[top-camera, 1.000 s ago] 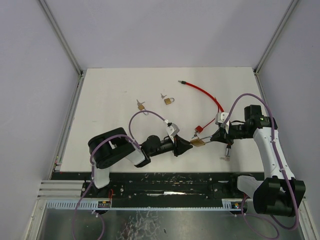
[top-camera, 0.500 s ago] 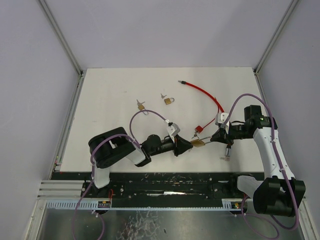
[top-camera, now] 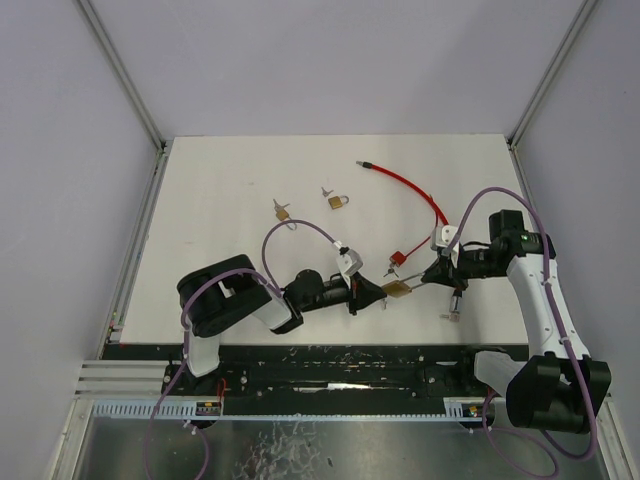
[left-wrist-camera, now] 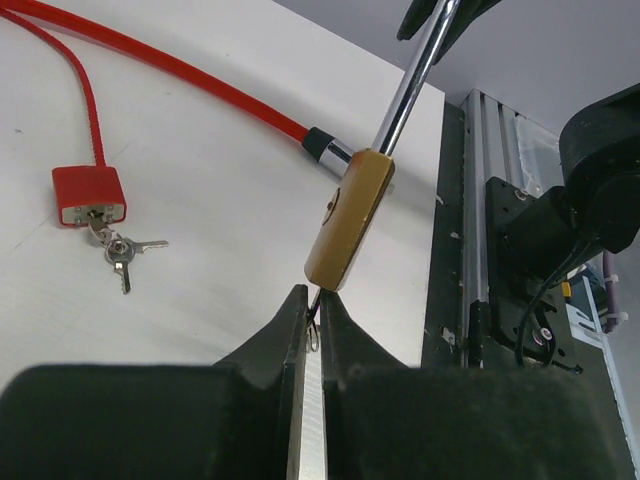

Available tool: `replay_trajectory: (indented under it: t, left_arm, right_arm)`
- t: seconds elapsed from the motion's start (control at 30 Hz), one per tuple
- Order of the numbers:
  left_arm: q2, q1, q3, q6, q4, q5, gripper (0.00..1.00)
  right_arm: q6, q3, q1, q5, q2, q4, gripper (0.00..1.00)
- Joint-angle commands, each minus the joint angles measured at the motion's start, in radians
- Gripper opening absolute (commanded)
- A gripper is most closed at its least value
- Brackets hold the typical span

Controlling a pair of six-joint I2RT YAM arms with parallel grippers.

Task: Lock with the key
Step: Lock the lock.

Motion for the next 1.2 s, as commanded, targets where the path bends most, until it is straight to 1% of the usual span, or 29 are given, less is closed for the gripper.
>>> replay_trajectory:
  t: [0.0, 0.2, 0.5, 0.7, 0.87, 1.17]
  left_arm:
    - [0.001, 0.009, -0.006, 0.018, 0.061, -0.022, 0.0]
    - [0.002, 0.009, -0.007, 0.031, 0.066, -0.009, 0.0]
    - [-0.002, 0.008, -0.015, 0.031, 0.077, -0.013, 0.0]
    - [-0.006, 0.008, -0.026, 0.026, 0.094, -0.015, 0.0]
    - [-0.009, 0.009, -0.033, 0.02, 0.109, -0.017, 0.0]
    - [-0.005, 0.009, -0.017, 0.029, 0.089, 0.051, 0.0]
  right_arm:
    - [0.026, 0.08, -0.014, -0.078, -0.013, -0.014, 0.0]
    - [0.039, 0.114, -0.072, -0.064, -0.02, -0.038, 0.0]
    - [0.044, 0.157, -0.136, -0.05, 0.019, -0.08, 0.0]
    - [0.03, 0.158, -0.155, -0.049, 0.028, -0.095, 0.0]
    - [0.058, 0.162, -0.168, -0.027, 0.024, -0.071, 0.0]
    - [0.054, 0.156, -0.183, -0.016, -0.002, -0.065, 0.0]
